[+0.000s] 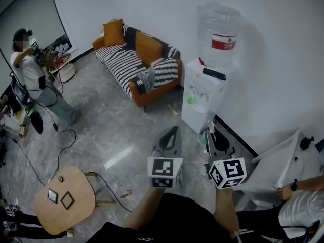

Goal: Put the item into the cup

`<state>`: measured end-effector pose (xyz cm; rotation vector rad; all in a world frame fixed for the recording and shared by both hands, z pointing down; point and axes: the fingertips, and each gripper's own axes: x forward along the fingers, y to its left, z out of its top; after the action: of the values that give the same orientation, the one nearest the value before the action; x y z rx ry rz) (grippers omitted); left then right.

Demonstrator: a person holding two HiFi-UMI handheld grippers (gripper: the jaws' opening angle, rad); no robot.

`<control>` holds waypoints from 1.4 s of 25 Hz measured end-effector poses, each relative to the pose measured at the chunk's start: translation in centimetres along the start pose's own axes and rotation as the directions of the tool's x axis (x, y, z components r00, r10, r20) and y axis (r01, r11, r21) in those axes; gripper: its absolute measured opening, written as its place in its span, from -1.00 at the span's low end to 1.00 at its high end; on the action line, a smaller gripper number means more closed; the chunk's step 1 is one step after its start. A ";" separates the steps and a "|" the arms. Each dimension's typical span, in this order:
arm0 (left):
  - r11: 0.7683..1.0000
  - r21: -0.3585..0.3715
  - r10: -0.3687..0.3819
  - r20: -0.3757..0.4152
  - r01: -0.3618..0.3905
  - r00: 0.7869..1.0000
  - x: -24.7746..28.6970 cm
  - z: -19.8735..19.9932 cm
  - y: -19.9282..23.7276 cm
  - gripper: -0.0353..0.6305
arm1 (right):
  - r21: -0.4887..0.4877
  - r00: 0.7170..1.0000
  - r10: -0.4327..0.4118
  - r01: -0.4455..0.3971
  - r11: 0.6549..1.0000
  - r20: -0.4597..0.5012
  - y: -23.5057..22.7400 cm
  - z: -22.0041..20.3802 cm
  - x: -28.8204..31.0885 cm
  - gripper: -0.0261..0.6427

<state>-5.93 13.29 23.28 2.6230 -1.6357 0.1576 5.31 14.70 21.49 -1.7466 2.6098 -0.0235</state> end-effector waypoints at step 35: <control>0.985 -0.126 -0.156 -0.330 0.120 0.931 37.3 -10.6 13.8 -0.85 | 0.010 0.953 -0.006 0.010 1.000 -0.304 -14.9 -12.5 36.9 -0.74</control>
<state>-2.71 -25.07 37.74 2.4512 -1.3060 0.4754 4.88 -24.94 34.42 -1.8856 2.7980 -0.3344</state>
